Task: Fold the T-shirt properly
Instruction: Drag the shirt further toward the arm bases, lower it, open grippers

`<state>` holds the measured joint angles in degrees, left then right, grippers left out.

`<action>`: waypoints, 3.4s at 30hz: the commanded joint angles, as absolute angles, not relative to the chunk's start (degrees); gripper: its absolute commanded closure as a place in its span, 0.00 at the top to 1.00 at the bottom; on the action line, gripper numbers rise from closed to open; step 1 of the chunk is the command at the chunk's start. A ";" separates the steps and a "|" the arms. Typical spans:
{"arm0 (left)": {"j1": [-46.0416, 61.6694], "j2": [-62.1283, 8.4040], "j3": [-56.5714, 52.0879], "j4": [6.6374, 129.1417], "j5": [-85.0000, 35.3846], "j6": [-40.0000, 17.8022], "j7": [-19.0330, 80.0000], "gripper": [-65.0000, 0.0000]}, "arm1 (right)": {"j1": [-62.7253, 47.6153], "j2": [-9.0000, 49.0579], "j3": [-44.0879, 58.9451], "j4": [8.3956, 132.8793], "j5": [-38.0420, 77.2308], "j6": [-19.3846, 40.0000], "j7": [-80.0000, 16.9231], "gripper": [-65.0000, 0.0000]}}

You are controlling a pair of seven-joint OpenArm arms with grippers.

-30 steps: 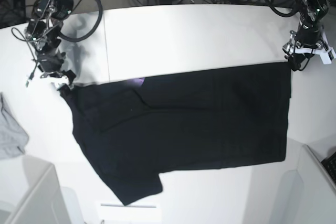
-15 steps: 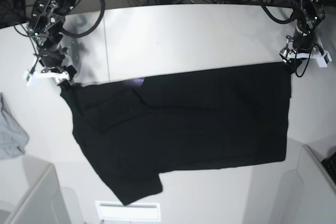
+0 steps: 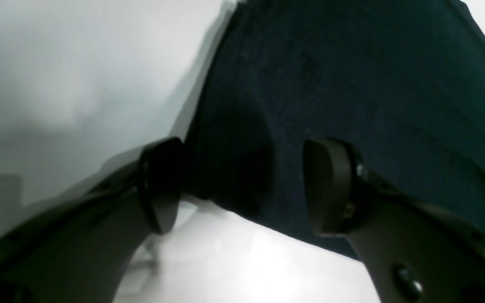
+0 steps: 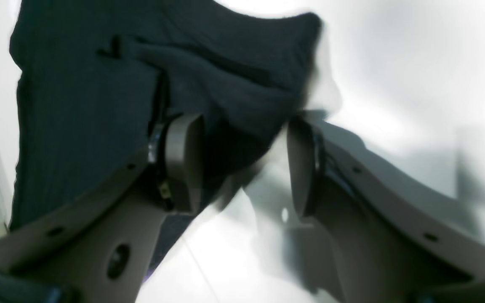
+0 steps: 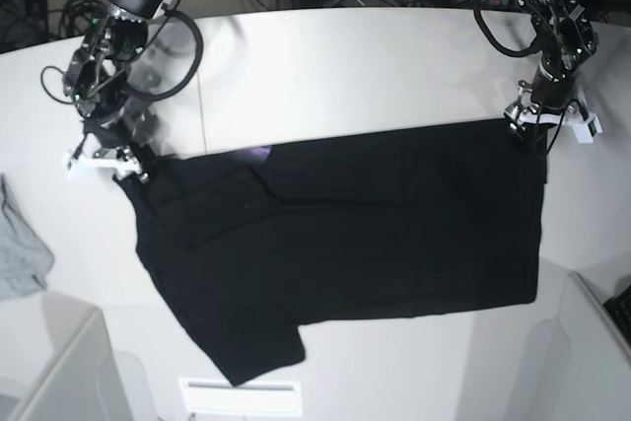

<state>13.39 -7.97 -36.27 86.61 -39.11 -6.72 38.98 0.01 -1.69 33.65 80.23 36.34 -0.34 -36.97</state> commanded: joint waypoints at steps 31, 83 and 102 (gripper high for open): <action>12.18 -11.56 -36.44 83.30 -38.99 -6.64 39.69 0.00 | 2.77 3.03 33.80 73.54 36.53 7.69 -32.40 0.00; 34.95 -12.97 -36.44 97.89 -39.16 -6.64 39.78 0.00 | -28.70 -3.47 41.63 104.66 36.62 7.43 -44.09 0.00; 37.41 -12.79 -37.05 101.41 -39.08 -6.64 39.78 0.00 | -30.37 -3.56 41.63 104.66 36.62 7.43 -44.00 0.19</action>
